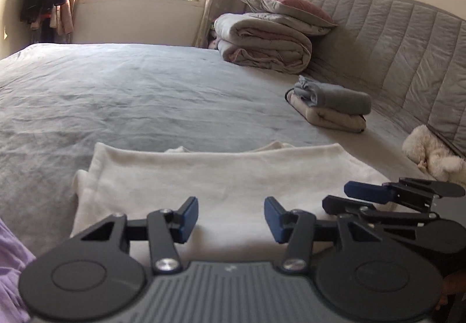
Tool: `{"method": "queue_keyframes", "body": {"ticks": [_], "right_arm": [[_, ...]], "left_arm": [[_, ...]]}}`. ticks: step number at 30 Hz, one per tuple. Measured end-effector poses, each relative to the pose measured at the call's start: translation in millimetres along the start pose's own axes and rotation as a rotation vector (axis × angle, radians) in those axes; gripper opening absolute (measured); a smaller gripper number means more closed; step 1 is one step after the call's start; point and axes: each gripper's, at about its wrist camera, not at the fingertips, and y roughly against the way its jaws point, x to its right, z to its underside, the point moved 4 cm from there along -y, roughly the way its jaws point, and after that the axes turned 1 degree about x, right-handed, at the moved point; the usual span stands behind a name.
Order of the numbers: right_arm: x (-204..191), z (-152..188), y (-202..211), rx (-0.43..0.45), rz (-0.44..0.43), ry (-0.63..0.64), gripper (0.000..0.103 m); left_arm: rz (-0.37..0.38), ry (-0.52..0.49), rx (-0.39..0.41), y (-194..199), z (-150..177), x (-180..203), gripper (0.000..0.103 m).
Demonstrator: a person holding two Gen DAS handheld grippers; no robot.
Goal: Fold clothes
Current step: 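Open both grippers and hold them above the folded sweatshirt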
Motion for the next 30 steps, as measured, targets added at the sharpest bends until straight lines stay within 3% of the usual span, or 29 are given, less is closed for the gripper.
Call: {"method": "queue_keyframes", "body": {"ticks": [9, 17, 23, 30], "right_arm": [[27.0, 22.9, 5.9, -0.014, 0.012, -0.039, 0.045], [34.3, 31.2, 23.4, -0.007, 0.02, 0.009, 0.045], [31.4, 13.4, 22.1, 0.022, 0.004, -0.06, 0.048], [20.5, -8.7, 7.1, -0.009, -0.008, -0.126, 0.048]], "left_arm": [[0.011, 0.058, -0.011, 12.6, 17.0, -33.2, 0.046], [0.01, 0.029, 0.009, 37.7, 23.5, -46.0, 0.043], [-0.022, 0.129, 0.062, 49.0, 3.4, -58.9, 0.048], [-0.016, 0.318, 0.009, 41.2, -7.4, -83.2, 0.048]]}}
